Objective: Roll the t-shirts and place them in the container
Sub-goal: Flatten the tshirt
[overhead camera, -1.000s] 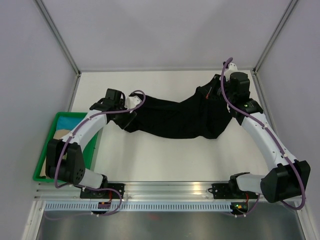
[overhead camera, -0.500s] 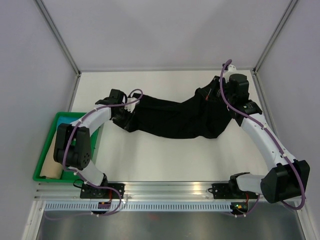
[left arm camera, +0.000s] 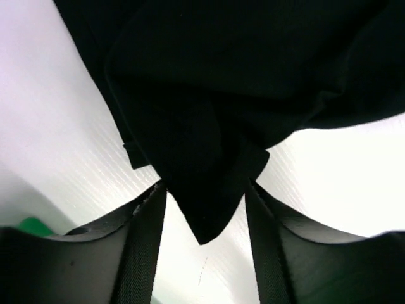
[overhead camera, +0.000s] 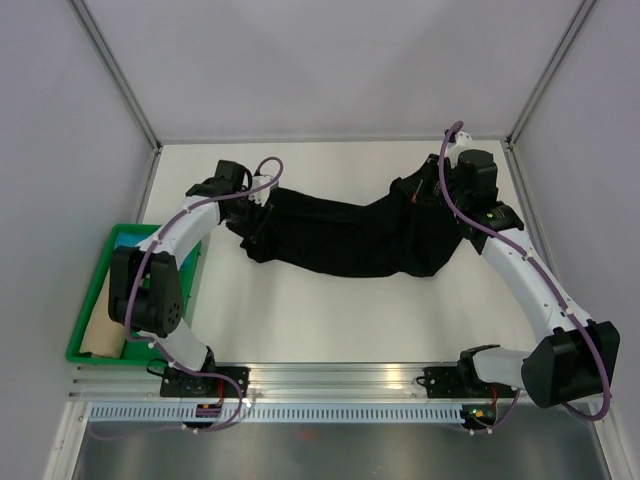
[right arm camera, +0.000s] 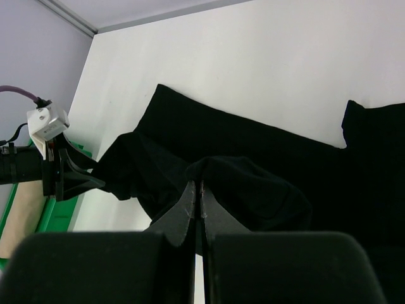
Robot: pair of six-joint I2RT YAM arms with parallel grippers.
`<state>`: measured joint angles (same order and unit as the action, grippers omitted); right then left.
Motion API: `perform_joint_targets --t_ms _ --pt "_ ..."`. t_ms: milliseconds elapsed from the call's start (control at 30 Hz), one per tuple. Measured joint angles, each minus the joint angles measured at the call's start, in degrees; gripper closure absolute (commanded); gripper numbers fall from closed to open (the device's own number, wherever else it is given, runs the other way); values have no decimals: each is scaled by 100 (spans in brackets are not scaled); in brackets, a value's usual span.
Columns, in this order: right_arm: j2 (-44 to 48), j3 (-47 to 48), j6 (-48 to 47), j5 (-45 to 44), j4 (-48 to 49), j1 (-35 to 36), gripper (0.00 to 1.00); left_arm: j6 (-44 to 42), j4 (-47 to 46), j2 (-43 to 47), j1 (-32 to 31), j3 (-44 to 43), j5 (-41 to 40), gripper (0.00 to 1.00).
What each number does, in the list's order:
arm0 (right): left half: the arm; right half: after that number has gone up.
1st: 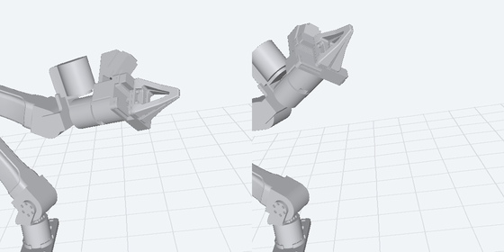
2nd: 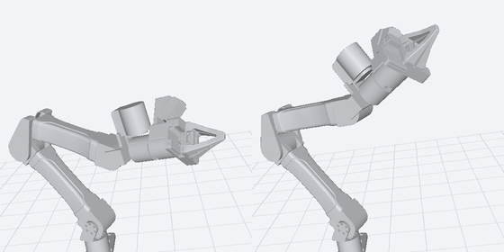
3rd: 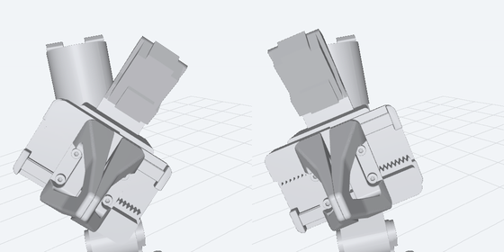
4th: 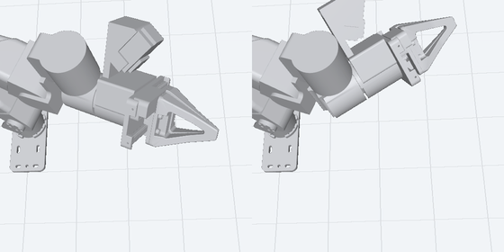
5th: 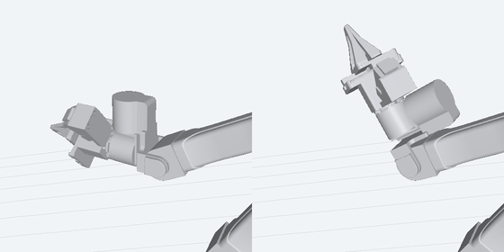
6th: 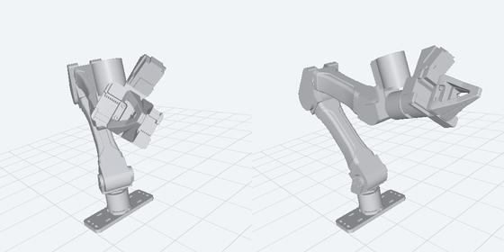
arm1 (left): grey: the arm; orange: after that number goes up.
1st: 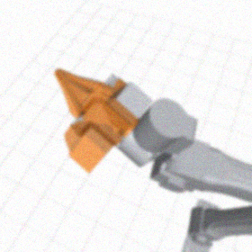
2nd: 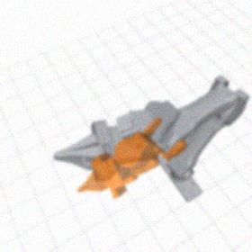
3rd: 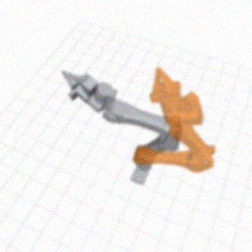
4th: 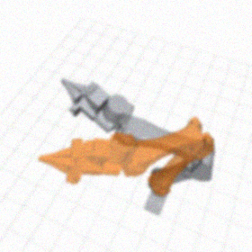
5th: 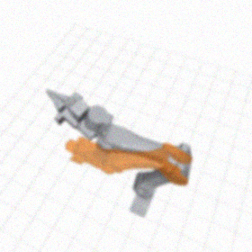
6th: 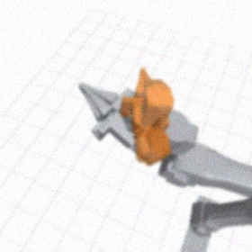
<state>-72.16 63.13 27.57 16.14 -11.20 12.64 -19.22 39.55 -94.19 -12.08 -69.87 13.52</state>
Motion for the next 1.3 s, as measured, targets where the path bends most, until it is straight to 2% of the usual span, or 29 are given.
perform_joint_targets --t_ms 100,267,333,367,400,467,667,800,900,1067,1233,1300 --pt "0 -2 2 2 0 0 100 33 -13 -138 0 -122 -170 54" --pt "7 -2 2 2 -2 0 100 33 87 -529 0 -142 -400 52" --pt "22 -2 2 2 -4 0 100 33 142 -588 0 -142 -448 58" --pt "33 -2 2 0 -2 0 100 33 160 -595 0 -142 -450 63" --pt "44 -2 0 0 -2 0 100 33 177 -595 0 -142 -463 78" --pt "59 -2 0 -2 0 0 100 44 203 -595 0 -142 -483 97" --pt "46 -66 9 -9 11 -4 100 22 227 -592 15 -142 -581 98" --pt "-280 85 37 9 94 -76 100 -26 173 -540 66 -291 -1104 98" --pt "-1180 1073 138 42 -11 -247 100 -157 153 -540 87 -975 -1591 98" --pt "-2844 3891 627 243 -9 -621 100 -516 -247 -555 111 -3132 -2468 98" --pt "-3176 5912 1045 358 146 -1001 100 -918 -883 -511 210 -4824 -2999 98" --pt "-3082 6253 1209 426 417 -1147 100 -1082 -1185 -442 251 -5158 -3139 98"
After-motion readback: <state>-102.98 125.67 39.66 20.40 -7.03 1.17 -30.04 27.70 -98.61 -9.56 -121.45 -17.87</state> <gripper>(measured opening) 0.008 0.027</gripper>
